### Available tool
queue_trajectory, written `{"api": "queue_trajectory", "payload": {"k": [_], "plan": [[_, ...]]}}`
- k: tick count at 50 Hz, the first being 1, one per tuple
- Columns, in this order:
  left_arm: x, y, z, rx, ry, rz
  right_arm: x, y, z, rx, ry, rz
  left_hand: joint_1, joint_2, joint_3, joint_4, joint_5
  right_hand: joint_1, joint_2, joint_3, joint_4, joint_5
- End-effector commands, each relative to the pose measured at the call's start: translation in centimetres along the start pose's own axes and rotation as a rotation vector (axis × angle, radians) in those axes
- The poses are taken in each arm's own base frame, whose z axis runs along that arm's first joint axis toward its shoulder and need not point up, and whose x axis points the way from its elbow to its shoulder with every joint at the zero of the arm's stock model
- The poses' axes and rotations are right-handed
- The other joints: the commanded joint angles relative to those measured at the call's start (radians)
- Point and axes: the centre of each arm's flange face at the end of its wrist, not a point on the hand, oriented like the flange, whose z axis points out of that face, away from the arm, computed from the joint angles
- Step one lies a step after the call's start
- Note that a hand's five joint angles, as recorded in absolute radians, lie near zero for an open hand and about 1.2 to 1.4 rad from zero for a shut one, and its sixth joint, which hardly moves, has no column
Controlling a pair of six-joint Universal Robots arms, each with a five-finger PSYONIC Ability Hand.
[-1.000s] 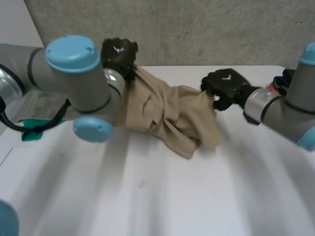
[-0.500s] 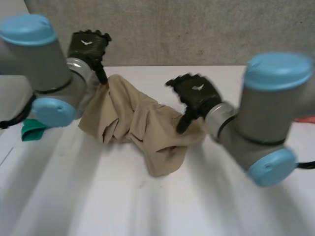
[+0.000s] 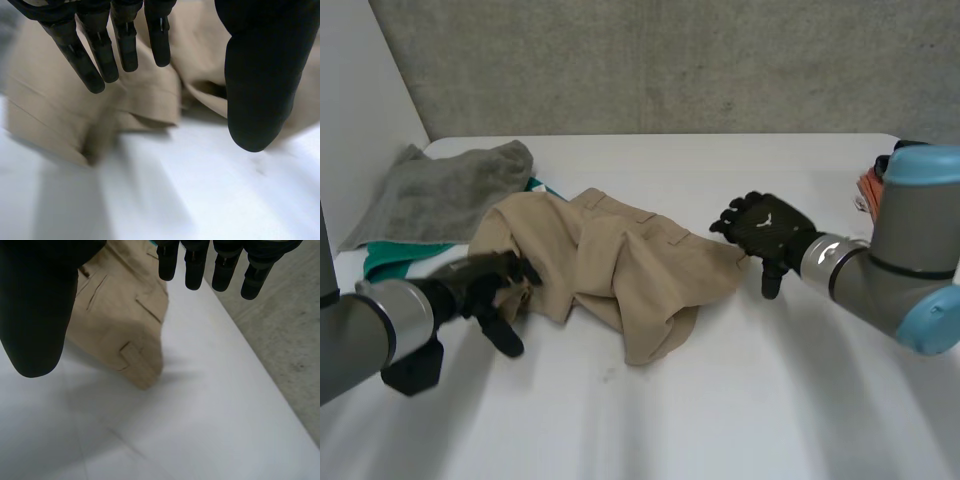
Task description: Fold the laundry.
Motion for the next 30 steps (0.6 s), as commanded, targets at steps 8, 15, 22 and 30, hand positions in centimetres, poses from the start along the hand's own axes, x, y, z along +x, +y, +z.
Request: {"api": "queue_trajectory", "payload": {"k": [8,15,22,30], "plan": [[3.1,2.7,3.0,-0.137,0.161,-0.013,-1.8,0.3,3.2,0.164,0.023,0.161,-0.166,-0.166,-0.166,-0.172,-0.171,1.17,1.183,1.186,1.19,1.18],[7.0,2.4,4.7,-0.067,0.207,0.003,-1.6,-2.2,1.5,0.219,-0.005,0.223,-0.214,-0.213,-0.214,-0.219,-0.219,1.17,1.183,1.186,1.19,1.18],[10.4,1.8,6.4,0.021,0.154,0.017,-1.0,-5.1,-0.9,0.271,0.007,0.252,-0.214,-0.213,-0.214,-0.219,-0.219,1.17,1.183,1.186,1.19,1.18],[12.7,2.4,8.5,0.036,0.067,0.003,-1.5,-6.5,-2.5,0.283,0.009,0.259,0.317,0.318,0.317,0.312,0.312,1.17,1.183,1.186,1.19,1.18]]}}
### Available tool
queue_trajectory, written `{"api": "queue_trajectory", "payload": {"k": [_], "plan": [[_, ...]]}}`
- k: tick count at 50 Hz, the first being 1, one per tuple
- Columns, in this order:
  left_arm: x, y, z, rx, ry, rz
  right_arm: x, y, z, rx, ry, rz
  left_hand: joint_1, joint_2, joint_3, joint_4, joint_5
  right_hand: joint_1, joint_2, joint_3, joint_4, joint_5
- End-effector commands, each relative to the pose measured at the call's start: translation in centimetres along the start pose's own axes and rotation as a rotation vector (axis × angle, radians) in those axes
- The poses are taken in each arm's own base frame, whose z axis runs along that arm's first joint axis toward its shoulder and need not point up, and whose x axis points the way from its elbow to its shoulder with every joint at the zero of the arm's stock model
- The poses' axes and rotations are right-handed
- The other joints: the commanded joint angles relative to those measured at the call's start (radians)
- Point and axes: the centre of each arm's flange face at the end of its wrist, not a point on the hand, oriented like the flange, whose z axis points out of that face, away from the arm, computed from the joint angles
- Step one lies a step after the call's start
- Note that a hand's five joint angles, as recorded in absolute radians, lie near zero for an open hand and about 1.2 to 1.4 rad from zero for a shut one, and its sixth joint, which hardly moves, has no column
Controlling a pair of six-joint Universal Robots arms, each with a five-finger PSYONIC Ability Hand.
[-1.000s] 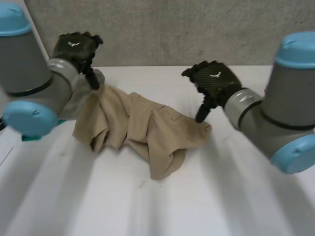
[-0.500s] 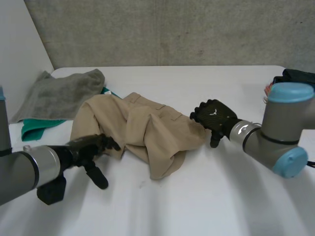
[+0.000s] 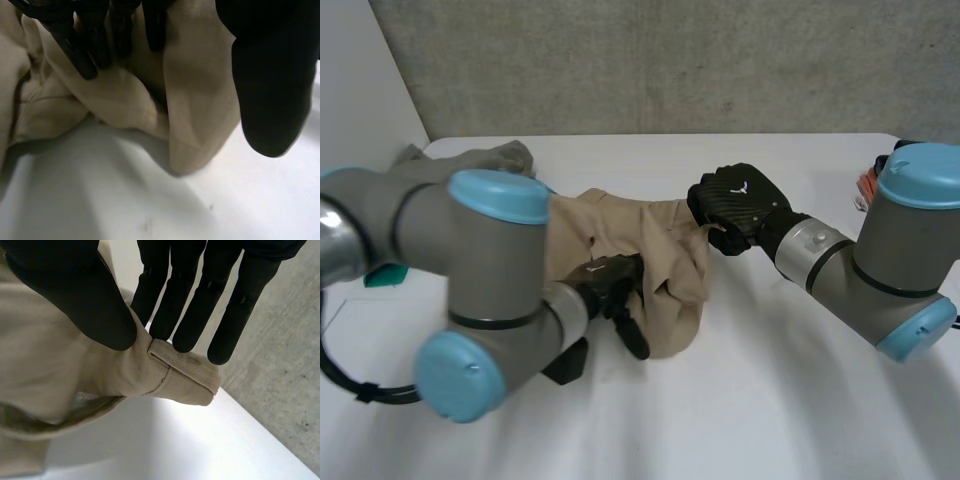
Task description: Fold the laundry.
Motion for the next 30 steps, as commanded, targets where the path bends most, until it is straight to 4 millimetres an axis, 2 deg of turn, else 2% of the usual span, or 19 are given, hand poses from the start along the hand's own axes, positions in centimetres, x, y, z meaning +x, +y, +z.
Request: {"api": "queue_trajectory", "payload": {"k": [1,2,3,5,10,14,15,17,18,21,22,23,24,26,27,29,30], "plan": [[1.2,0.6,2.1,0.011,-0.094,-0.018,-0.6,-1.1,-0.9,0.005,0.007,-0.001,0.552,0.55,0.549,0.556,0.546,0.287,0.224,0.217,0.204,0.224],[1.0,0.5,2.3,0.02,-0.111,-0.028,-0.6,-1.2,-0.9,0.004,0.012,-0.004,0.687,0.685,0.684,0.691,0.681,0.287,0.224,0.217,0.204,0.224],[0.9,0.4,2.7,0.034,-0.143,-0.046,-0.5,-1.1,-0.9,-0.001,0.023,-0.004,0.958,0.957,0.955,0.962,0.952,0.287,0.224,0.217,0.204,0.224],[0.8,0.1,2.8,0.056,-0.17,-0.064,-0.3,-1.0,-0.9,-0.007,0.037,-0.003,1.13,1.129,1.127,1.135,1.124,0.287,0.224,0.217,0.204,0.224],[0.3,-1.3,2.4,0.111,-0.215,-0.124,0.7,-0.7,-0.9,-0.022,0.084,-0.003,1.131,1.129,1.128,1.135,1.125,0.287,0.224,0.217,0.204,0.224],[0.0,-3.6,0.7,0.152,-0.183,-0.136,1.7,-0.9,-0.9,-0.022,0.123,-0.008,1.131,1.129,1.128,1.135,1.125,0.287,0.224,0.217,0.204,0.224],[0.0,-5.0,-0.5,0.181,-0.167,-0.12,2.1,-1.0,-0.9,-0.02,0.135,-0.01,1.131,1.129,1.128,1.135,1.125,0.287,0.224,0.217,0.204,0.224],[0.0,-6.5,-2.0,0.219,-0.154,-0.088,2.5,-1.5,-1.1,-0.012,0.147,-0.013,1.131,1.129,1.128,1.135,1.125,0.287,0.224,0.217,0.204,0.224],[0.0,-8.2,-3.8,0.263,-0.144,-0.041,2.9,-2.2,-1.3,-0.002,0.157,-0.015,1.131,1.129,1.128,1.135,1.125,0.287,0.224,0.217,0.204,0.224],[-0.1,-10.7,-6.4,0.334,-0.145,0.062,3.4,-3.8,-1.8,0.025,0.173,-0.021,1.131,1.129,1.128,1.135,1.125,0.287,0.224,0.217,0.204,0.224],[-0.3,-12.4,-8.2,0.383,-0.156,0.139,3.7,-5.0,-2.3,0.045,0.181,-0.021,1.131,1.129,1.128,1.135,1.125,0.287,0.224,0.217,0.204,0.224],[-0.4,-13.2,-9.1,0.408,-0.164,0.178,3.7,-5.8,-2.6,0.058,0.183,-0.018,1.131,1.129,1.128,1.135,1.125,0.287,0.224,0.217,0.204,0.224],[-0.4,-14.6,-11.1,0.455,-0.177,0.258,4.0,-7.4,-3.1,0.09,0.194,-0.018,1.131,1.129,1.128,1.135,1.125,0.287,0.224,0.217,0.204,0.224],[-0.3,-15.8,-13.0,0.495,-0.197,0.325,4.3,-9.1,-3.7,0.127,0.209,-0.017,1.131,1.129,1.128,1.135,1.125,0.287,0.224,0.217,0.204,0.224],[-0.3,-16.9,-14.8,0.541,-0.221,0.382,4.7,-11.0,-4.4,0.171,0.23,-0.018,1.131,1.129,1.128,1.135,1.125,0.287,0.224,0.217,0.204,0.224],[-0.2,-17.9,-16.3,0.589,-0.243,0.43,5.0,-12.7,-5.1,0.21,0.251,-0.012,1.131,1.129,1.128,1.135,1.125,0.287,0.224,0.217,0.204,0.224],[-0.2,-19.1,-17.9,0.646,-0.276,0.471,5.6,-14.4,-5.9,0.249,0.28,-0.006,1.131,1.129,1.128,1.135,1.125,0.287,0.224,0.217,0.204,0.224]]}}
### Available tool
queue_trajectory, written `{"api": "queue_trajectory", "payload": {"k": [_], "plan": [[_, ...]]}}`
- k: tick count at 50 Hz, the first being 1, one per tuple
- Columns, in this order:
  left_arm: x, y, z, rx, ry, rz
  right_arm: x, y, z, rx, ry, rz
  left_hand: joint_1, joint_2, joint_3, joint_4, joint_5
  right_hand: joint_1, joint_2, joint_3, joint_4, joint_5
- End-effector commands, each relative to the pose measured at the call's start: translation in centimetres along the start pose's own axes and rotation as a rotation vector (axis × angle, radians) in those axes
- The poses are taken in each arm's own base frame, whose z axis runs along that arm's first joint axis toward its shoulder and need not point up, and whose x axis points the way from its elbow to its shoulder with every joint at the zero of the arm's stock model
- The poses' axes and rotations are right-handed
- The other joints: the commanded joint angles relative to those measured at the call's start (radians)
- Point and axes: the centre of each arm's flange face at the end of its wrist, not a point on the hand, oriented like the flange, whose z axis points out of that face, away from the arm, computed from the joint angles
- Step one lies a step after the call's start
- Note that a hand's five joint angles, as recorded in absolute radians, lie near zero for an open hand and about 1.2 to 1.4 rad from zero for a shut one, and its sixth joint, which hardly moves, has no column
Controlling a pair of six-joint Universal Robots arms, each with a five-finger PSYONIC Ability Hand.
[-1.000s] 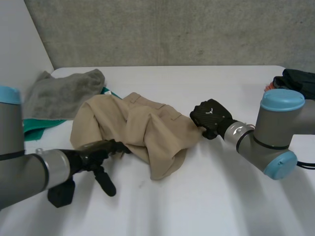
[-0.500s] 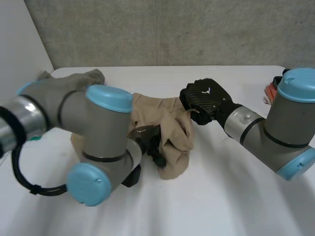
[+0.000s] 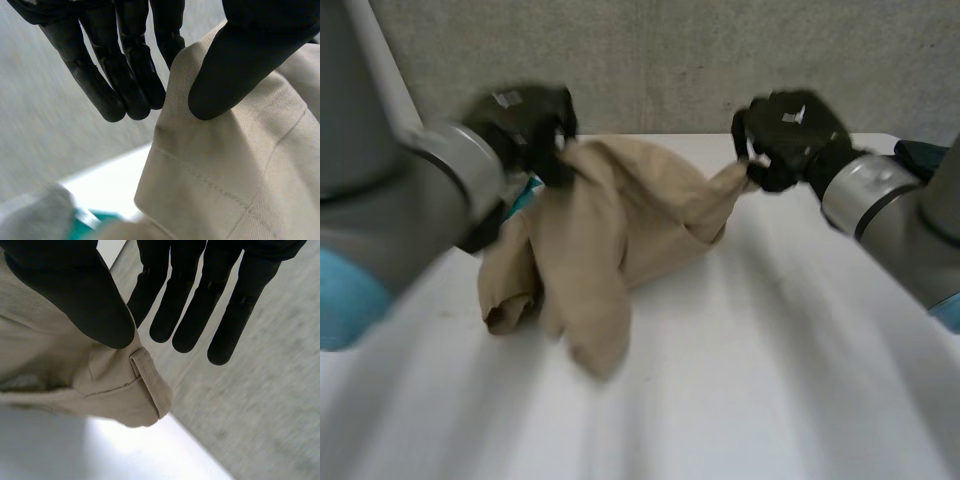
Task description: Fold the laundry.
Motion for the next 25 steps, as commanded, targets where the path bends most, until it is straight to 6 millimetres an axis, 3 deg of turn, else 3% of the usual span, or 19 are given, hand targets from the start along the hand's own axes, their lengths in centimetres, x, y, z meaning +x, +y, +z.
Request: {"api": "queue_trajectory", "payload": {"k": [1,2,6,10,11,17,22,25], "plan": [[-2.5,-8.0,-4.7,0.242,-0.087,0.261,2.5,-8.0,-2.1,0.175,0.097,0.028,0.237,0.204,0.218,0.202,0.237,0.287,0.224,0.212,0.202,0.224],[-2.8,-9.1,-5.1,0.276,-0.109,0.292,3.0,-9.3,-2.6,0.206,0.12,0.039,0.237,0.204,0.218,0.202,0.237,0.287,0.224,0.212,0.202,0.224],[-3.6,-9.8,-4.6,0.275,-0.162,0.381,4.0,-11.0,-2.8,0.253,0.156,0.052,0.237,0.204,0.218,0.202,0.237,0.287,0.224,0.212,0.202,0.224],[-4.2,-9.2,-3.1,0.241,-0.191,0.442,3.8,-10.8,-2.4,0.219,0.144,0.06,0.237,0.204,0.218,0.202,0.237,0.287,0.224,0.212,0.202,0.224],[-4.5,-8.5,-2.0,0.218,-0.198,0.46,3.7,-10.7,-2.3,0.21,0.139,0.061,0.237,0.204,0.218,0.202,0.237,0.287,0.224,0.212,0.202,0.224],[-5.0,-5.7,3.4,0.19,-0.203,0.469,2.7,-6.9,0.4,0.112,0.106,0.079,0.237,0.204,0.218,0.202,0.237,0.287,0.224,0.212,0.202,0.224],[-4.3,-3.7,10.3,0.338,-0.19,0.479,3.2,-2.8,5.2,0.104,0.188,0.062,0.237,0.204,0.218,0.202,0.237,0.287,0.224,0.212,0.202,0.224],[-4.4,-3.2,13.0,0.408,-0.223,0.489,4.0,-0.6,8.2,0.155,0.287,0.024,0.237,0.204,0.218,0.202,0.237,0.287,0.224,0.212,0.202,0.224]]}}
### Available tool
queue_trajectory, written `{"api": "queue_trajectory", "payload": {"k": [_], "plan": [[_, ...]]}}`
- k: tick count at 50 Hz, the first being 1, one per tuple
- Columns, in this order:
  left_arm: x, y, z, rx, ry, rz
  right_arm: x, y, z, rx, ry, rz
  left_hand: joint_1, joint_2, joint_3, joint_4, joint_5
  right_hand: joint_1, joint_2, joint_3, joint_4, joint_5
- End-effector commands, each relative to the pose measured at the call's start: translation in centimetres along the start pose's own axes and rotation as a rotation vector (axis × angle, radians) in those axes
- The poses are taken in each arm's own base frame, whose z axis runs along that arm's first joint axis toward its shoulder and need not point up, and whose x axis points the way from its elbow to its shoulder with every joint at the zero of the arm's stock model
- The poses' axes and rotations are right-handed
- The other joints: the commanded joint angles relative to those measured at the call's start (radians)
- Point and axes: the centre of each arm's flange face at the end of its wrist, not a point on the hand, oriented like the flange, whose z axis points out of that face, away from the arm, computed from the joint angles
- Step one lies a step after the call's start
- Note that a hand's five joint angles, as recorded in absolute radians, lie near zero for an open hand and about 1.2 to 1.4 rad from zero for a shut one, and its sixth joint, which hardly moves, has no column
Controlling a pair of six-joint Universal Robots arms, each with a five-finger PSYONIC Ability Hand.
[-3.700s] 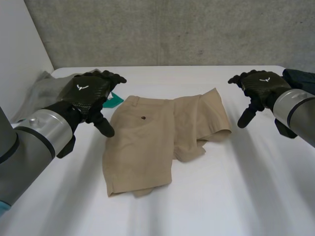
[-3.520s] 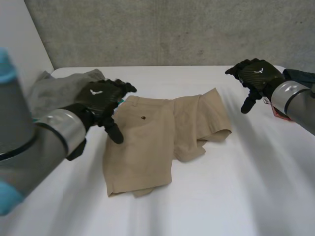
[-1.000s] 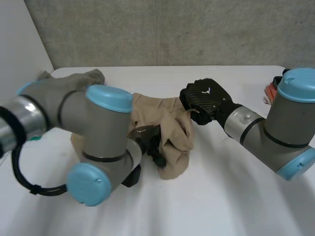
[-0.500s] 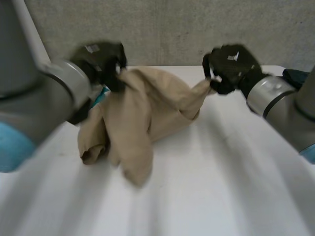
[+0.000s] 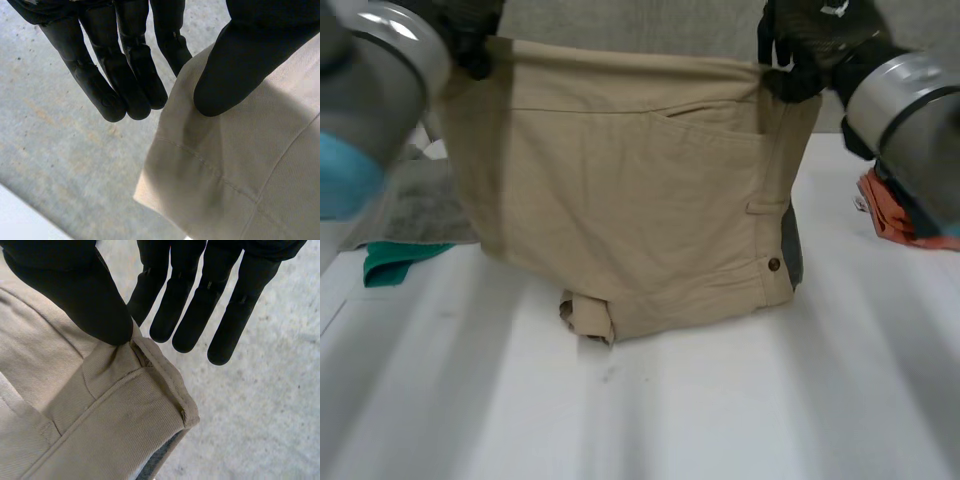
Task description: Fold the laundry.
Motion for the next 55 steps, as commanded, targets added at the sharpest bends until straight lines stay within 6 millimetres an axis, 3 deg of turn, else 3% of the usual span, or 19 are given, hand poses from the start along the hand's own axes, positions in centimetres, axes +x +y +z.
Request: {"api": "queue_trajectory", "payload": {"k": [1,7,8,11,12,14,18,27,31,38,47,51,55], "plan": [[3.2,3.3,7.2,0.186,-0.09,0.008,0.7,5.7,6.0,0.079,0.168,-0.065,0.237,0.2,0.212,0.198,0.237,0.287,0.224,0.212,0.201,0.212],[3.4,5.4,11.0,0.291,-0.233,0.014,2.0,9.0,10.4,0.311,0.389,-0.192,0.237,0.2,0.212,0.198,0.237,0.287,0.224,0.212,0.201,0.212],[3.0,6.0,11.5,0.301,-0.297,-0.006,2.1,9.5,11.2,0.389,0.452,-0.235,0.237,0.2,0.212,0.198,0.237,0.185,0.122,0.11,0.099,0.11],[2.6,6.1,11.8,0.326,-0.354,-0.046,2.6,9.6,11.8,0.464,0.522,-0.293,0.237,0.2,0.212,0.198,0.237,-0.585,-0.648,-0.661,-0.671,-0.66],[3.4,6.0,11.8,0.345,-0.33,-0.084,2.1,10.0,12.0,0.468,0.495,-0.293,-0.187,-0.224,-0.212,-0.226,-0.187,-0.935,-0.997,-1.01,-1.02,-1.009],[4.3,5.5,11.5,0.364,-0.289,-0.112,1.6,10.3,12.1,0.463,0.435,-0.282,-0.985,-1.022,-1.01,-1.024,-0.984,-0.935,-0.997,-1.01,-1.02,-1.009],[6.1,5.4,10.8,0.343,-0.187,-0.137,0.4,11.4,11.4,0.319,0.234,-0.216,-0.985,-1.022,-1.01,-1.024,-0.984,-0.935,-0.997,-1.01,-1.02,-1.009],[5.6,7.1,9.1,0.2,-0.15,-0.144,0.9,12.0,7.1,-0.07,0.1,-0.128,-0.985,-1.022,-1.01,-1.024,-0.984,-0.935,-0.997,-1.01,-1.02,-1.009],[5.7,7.7,7.4,0.126,-0.108,-0.156,1.2,12.5,4.8,-0.194,0.041,-0.16,-0.985,-1.022,-1.01,-1.024,-0.984,-0.935,-0.997,-1.01,-1.02,-1.009],[7.2,8.7,2.1,-0.074,0.044,-0.161,0.9,14.5,2.0,-0.299,-0.099,-0.234,-0.985,-1.022,-1.01,-1.024,-0.984,-0.935,-0.997,-1.01,-1.02,-1.009],[11.0,10.1,-7.3,-0.383,0.345,-0.255,0.6,18.8,0.5,-0.371,-0.259,-0.324,-0.363,-0.4,-0.388,-0.402,-0.362,-0.416,-0.479,-0.491,-0.501,-0.49],[12.4,11.0,-9.8,-0.479,0.431,-0.3,-0.1,20.4,0.4,-0.373,-0.323,-0.349,-0.253,-0.29,-0.278,-0.292,-0.253,-0.28,-0.343,-0.356,-0.366,-0.355],[13.5,11.7,-11.1,-0.542,0.487,-0.332,-1.0,21.7,0.2,-0.366,-0.385,-0.373,-0.23,-0.266,-0.254,-0.268,-0.229,-0.256,-0.319,-0.332,-0.342,-0.331]]}}
